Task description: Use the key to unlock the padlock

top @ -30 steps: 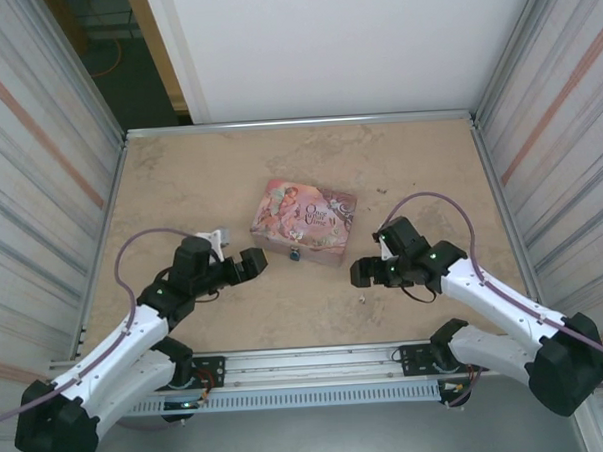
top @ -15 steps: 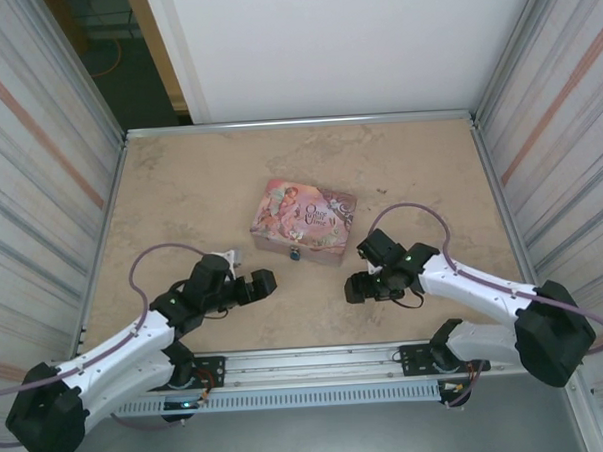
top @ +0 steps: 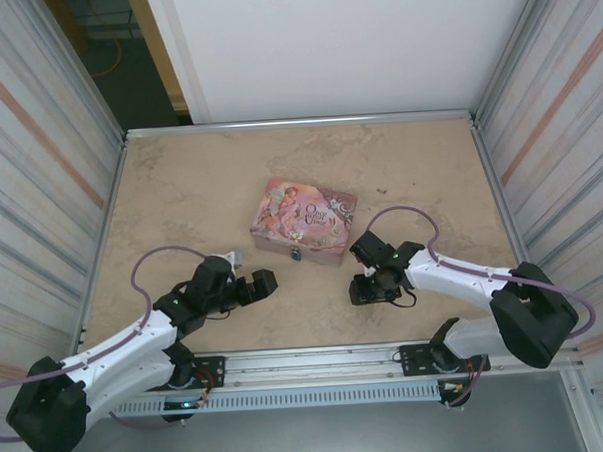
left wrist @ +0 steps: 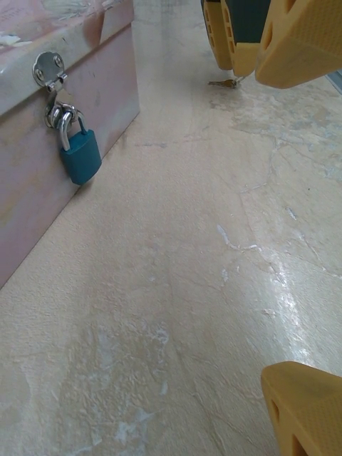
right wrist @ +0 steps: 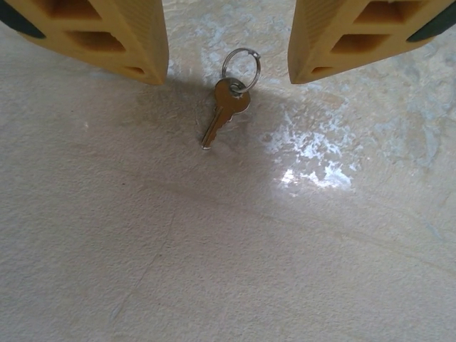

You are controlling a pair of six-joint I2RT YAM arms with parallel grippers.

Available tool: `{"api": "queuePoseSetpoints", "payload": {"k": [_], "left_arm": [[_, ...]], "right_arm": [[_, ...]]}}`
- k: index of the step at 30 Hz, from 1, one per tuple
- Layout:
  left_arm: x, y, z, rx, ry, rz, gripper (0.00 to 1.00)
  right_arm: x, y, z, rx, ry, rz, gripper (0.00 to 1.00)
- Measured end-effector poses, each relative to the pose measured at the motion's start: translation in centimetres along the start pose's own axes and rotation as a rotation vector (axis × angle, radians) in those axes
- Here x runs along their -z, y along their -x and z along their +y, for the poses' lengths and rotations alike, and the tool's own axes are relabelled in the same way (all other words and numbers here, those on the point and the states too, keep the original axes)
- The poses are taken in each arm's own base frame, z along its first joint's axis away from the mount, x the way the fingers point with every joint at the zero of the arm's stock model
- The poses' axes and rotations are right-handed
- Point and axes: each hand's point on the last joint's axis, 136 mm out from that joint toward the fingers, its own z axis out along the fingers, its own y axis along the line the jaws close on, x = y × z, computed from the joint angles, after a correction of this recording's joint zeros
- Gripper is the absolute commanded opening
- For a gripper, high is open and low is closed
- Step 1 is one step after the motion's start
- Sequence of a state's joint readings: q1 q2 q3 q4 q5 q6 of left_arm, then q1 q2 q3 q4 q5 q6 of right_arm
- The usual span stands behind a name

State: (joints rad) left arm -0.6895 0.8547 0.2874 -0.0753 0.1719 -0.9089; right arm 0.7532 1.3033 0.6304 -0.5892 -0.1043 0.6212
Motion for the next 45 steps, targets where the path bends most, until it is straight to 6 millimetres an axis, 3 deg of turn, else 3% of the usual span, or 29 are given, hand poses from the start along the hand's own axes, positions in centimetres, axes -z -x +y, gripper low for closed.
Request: {"api": "queuePoseSetpoints", "payload": {"k": [16,24,34,45], "left_arm": [[0.0,0.0,0.0,0.008,-0.001,-0.002,0.99],[0.0,0.0,0.0,0.008,-0.001,-0.002,0.99],[0.0,0.1,0.1,0.009,0.005,-0.006,0.99],[0.8,0.9,-0.6,0.005,-0.021,-0.051,0.99]], "right_arm": [[-0.8,0.1,-0.3,-0.002,-0.024,0.012,0.31],[-0.8,0.1,-0.8,-0.003,-0.055,0.013,0.17],[-0.9,0.6,0.0,0.007,-0.027,-0.008,0.00],[-0.3,0.9,0.4,0.016,0.014,-0.055,0.00]]}}
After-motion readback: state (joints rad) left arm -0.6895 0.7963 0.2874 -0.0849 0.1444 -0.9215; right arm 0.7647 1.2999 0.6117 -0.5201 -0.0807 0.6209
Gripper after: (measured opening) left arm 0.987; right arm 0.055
